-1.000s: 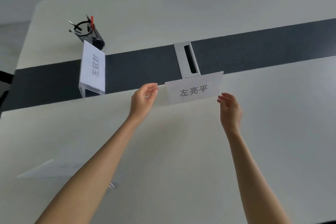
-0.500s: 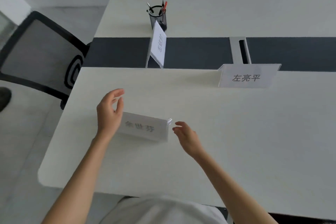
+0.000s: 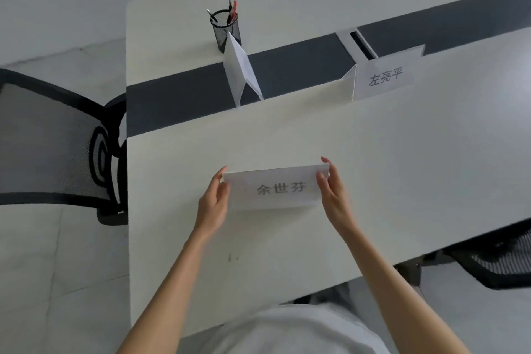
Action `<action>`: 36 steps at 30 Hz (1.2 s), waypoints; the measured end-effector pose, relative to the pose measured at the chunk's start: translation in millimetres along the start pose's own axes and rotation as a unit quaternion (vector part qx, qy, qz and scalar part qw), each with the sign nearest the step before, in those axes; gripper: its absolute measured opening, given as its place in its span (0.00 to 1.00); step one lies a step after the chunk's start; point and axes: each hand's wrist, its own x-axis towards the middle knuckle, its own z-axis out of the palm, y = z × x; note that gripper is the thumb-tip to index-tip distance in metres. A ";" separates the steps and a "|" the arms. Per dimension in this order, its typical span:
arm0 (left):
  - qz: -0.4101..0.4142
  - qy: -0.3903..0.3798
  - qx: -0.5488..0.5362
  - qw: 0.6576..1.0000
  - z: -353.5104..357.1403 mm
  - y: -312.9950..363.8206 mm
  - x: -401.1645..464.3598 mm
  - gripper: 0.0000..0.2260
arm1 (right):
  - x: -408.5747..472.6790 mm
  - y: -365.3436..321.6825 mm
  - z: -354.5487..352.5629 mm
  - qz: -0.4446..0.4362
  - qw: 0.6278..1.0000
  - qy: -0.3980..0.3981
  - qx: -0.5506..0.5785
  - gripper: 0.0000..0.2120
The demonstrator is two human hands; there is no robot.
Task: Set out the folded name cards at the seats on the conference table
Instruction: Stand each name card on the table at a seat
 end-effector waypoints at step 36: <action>0.321 -0.557 0.128 0.755 308.2 132.5 -226.3 0.14 | -392.5 129.1 -177.9 0.166 0.725 0.631 0.220 0.08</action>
